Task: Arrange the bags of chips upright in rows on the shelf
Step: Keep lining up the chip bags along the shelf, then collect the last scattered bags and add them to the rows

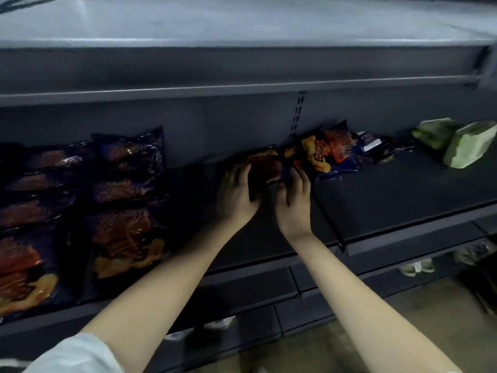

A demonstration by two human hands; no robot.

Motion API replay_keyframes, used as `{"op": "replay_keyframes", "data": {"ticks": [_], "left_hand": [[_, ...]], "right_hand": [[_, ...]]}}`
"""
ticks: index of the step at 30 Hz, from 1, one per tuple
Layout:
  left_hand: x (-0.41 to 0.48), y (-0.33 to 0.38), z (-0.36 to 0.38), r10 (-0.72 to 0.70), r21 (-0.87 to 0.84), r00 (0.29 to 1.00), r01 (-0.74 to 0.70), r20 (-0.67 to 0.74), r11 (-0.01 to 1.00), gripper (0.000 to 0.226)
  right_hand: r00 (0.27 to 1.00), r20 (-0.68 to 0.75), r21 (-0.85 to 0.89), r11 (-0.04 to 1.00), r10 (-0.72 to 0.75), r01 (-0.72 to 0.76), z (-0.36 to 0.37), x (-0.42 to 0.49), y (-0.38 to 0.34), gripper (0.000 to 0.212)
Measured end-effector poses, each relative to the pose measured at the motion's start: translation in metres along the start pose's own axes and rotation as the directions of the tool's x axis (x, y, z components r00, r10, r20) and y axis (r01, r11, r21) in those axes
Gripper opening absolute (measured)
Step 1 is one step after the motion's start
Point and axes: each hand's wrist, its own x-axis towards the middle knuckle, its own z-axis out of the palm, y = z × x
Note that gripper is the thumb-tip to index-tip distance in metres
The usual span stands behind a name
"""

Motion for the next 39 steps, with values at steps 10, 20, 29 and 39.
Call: {"op": "replay_keyframes", "data": {"ticks": [10, 20, 29, 39], "left_hand": [[0.011, -0.009, 0.033, -0.074, -0.043, 0.991, 0.069, -0.115, 0.997, 0.053], [0.028, 0.016, -0.026, -0.277, -0.456, 0.893, 0.094, -0.354, 0.885, 0.024], [0.03, 0.03, -0.111, 0.117, -0.478, 0.912, 0.093, 0.393, 0.874, 0.047], [0.005, 0.025, -0.086, 0.228, -0.293, 0.875, -0.105, 0.427, 0.95, 0.052]], "right_hand": [[0.978, 0.195, -0.134, 0.99, 0.068, -0.042, -0.038, 0.007, 0.038, 0.061], [0.99, 0.046, -0.017, 0.99, -0.136, 0.137, -0.04, 0.015, 0.022, 0.056], [0.963, 0.089, 0.078, 0.966, -0.254, 0.248, -0.045, 0.025, -0.013, 0.056], [0.598, 0.801, 0.132, 0.984, -0.034, -0.121, -0.03, 0.006, -0.008, 0.046]]}}
